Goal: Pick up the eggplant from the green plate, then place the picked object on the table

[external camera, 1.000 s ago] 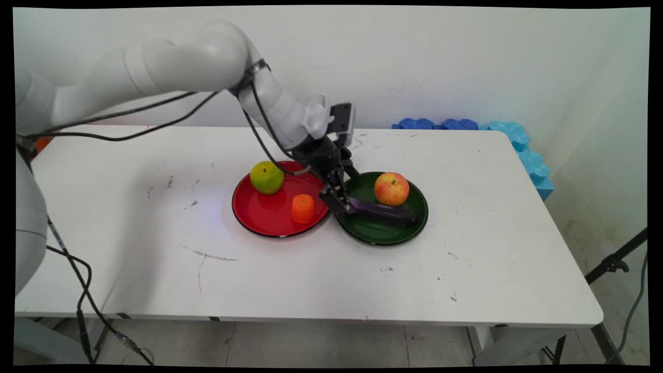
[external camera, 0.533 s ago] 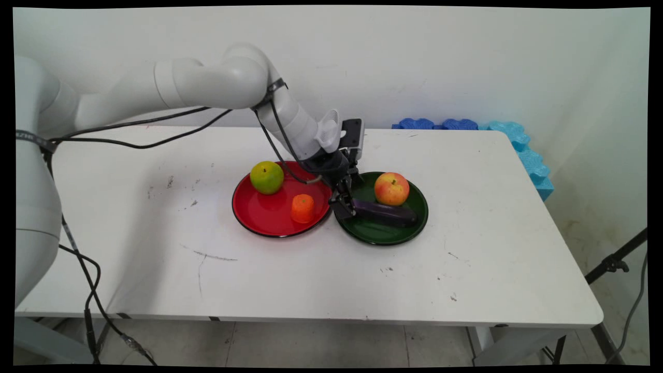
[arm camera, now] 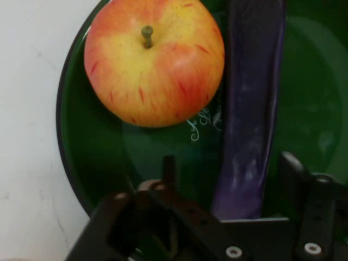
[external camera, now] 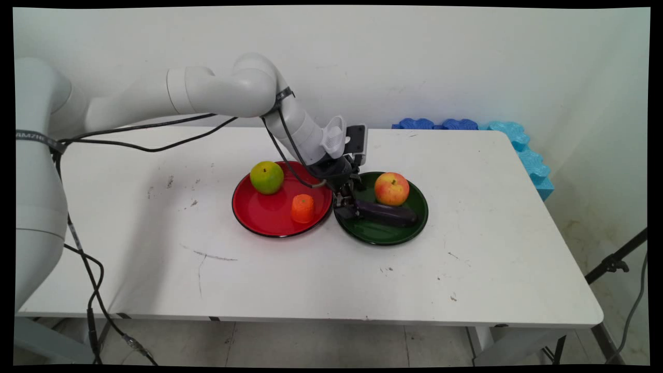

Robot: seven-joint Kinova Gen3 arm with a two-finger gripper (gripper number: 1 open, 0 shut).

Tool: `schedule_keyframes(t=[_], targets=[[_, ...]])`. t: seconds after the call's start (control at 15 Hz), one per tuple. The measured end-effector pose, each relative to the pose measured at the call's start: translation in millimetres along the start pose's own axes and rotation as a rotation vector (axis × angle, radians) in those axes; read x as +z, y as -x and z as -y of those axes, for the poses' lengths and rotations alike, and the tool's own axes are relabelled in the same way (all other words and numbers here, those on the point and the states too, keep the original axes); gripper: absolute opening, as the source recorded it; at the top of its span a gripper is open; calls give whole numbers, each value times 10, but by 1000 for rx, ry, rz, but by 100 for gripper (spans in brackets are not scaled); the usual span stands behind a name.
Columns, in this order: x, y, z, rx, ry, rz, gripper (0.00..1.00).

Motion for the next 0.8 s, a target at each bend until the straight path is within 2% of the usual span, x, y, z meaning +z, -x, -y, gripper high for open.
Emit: schedule_keyframes(t=[0.47, 0.67, 0.8], targets=[[0, -8, -76, -7, 0, -6, 0], [-153, -49, -99, -33, -5, -20, 0], [-362, -95, -111, -58, -10, -36, 0]])
